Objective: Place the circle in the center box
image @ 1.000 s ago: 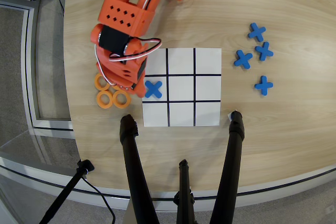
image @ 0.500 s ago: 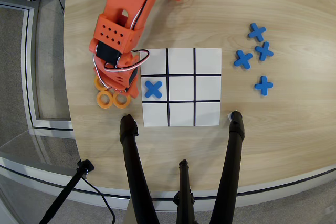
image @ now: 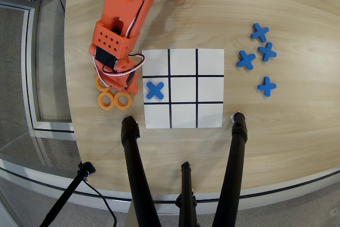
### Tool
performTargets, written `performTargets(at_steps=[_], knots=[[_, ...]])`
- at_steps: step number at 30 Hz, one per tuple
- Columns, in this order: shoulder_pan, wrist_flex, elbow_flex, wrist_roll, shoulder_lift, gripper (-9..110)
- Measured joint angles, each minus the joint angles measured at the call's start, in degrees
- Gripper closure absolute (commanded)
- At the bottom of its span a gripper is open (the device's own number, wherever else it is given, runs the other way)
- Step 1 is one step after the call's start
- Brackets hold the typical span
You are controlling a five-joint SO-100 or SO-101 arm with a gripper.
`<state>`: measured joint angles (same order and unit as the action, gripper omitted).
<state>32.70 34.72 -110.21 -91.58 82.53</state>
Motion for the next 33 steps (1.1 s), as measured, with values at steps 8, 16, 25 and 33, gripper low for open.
performTargets(at_steps=[8,16,25,33], knots=[[0.00,0.00,-0.35,0.00,-0.70,77],[-0.26,0.00,-0.70,0.00,-0.70,77],[-0.35,0.00,-0.88,0.00,-1.14,77],[-0.35,0.00,-1.05,0.00,-2.64,77]])
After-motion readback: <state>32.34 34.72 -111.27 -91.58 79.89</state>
